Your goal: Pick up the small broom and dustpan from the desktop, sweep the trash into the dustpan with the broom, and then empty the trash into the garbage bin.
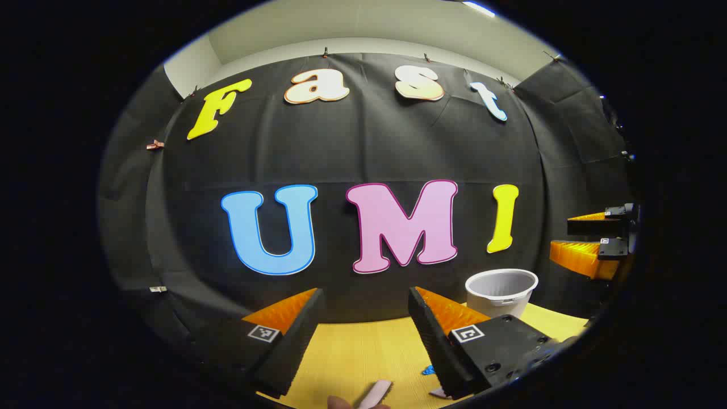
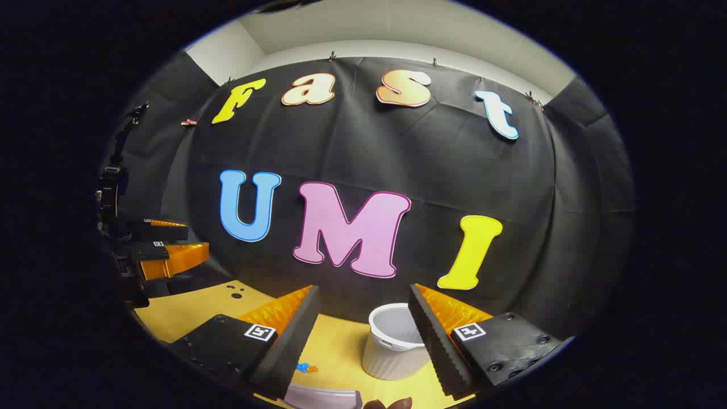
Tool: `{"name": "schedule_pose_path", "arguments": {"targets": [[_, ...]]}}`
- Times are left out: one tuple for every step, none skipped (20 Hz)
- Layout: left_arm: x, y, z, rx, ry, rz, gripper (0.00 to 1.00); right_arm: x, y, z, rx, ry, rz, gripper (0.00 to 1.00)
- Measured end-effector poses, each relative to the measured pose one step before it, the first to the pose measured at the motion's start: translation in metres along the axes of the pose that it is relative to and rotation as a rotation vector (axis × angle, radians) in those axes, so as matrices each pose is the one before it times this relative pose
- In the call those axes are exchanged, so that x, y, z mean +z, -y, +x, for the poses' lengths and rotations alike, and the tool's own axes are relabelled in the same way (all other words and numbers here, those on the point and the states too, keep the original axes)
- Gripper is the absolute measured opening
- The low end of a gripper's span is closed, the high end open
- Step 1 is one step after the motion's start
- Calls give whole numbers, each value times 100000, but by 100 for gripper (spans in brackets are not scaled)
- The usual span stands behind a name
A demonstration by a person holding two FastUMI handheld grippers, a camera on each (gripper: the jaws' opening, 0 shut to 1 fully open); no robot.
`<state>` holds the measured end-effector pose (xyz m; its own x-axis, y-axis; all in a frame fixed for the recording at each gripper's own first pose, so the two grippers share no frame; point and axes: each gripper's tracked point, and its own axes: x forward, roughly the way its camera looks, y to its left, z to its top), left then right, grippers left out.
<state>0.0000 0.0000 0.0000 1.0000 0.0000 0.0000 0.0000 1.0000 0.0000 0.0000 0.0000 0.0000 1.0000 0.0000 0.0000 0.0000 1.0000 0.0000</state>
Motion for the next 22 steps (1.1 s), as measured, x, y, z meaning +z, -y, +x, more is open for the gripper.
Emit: {"name": "schedule_pose_path", "arguments": {"targets": [[-81,7,18,34,21,-10,94,-30,15,27,130,112,-191,97],[83,23,71,-5,-30,-85,94,-27,52,-21,-39,-178,-231,97],[-150,102,53,46,-232,-84,94,-100,-3,-42,151,-42,-96,97],[67,42,-51,-32,8,-38,94,59,37,-39,-8,71,-270,97],[-92,36,42,-82,-66,-8,94,-43,16,5,-21,-33,-382,97],[126,45,8,-13,101,9,94,30,61,15,-133,48,-291,97],[-73,65,117,-259,-59,63,94,-22,-17,0,145,17,35,97],[-95,70,-50,62,-34,106,94,-12,63,-14,-152,69,128,97],[43,-61,55,-48,-91,-208,94,-33,5,32,-27,-187,57,97],[34,-36,-23,15,-177,-209,94,-59,29,11,-2,-260,34,97],[-173,12,45,87,-210,-186,94,-101,-26,-20,13,-270,-38,97],[40,-32,9,117,-258,-160,94,42,-3,-10,177,91,148,97],[-316,-111,6,199,-312,-109,94,-231,-89,-57,213,-417,17,97],[-235,-111,-10,271,-300,-41,94,-190,-95,45,435,-698,195,97],[-80,-103,-22,321,-396,-110,94,-344,-128,-89,555,-1190,346,98],[-91,-148,-41,230,-390,-168,94,-559,-418,-126,1662,-1964,497,98],[-343,-177,-35,294,-482,9,94,-999,-513,-279,1982,-3189,283,98],[-253,-196,-65,363,-488,289,94,-1201,-582,-424,3120,-4225,337,98],[-432,-270,-8,433,-630,399,94,-1710,-723,-494,3582,-5631,492,98],[-287,-272,-43,348,-737,455,94,-1915,-633,-591,3019,-6318,699,98],[-573,-235,-78,299,-757,345,94,-2079,-573,-486,2443,-6392,889,98],[-359,-314,29,354,-1118,190,94,-2180,-410,-456,1515,-6361,567,97]]}}
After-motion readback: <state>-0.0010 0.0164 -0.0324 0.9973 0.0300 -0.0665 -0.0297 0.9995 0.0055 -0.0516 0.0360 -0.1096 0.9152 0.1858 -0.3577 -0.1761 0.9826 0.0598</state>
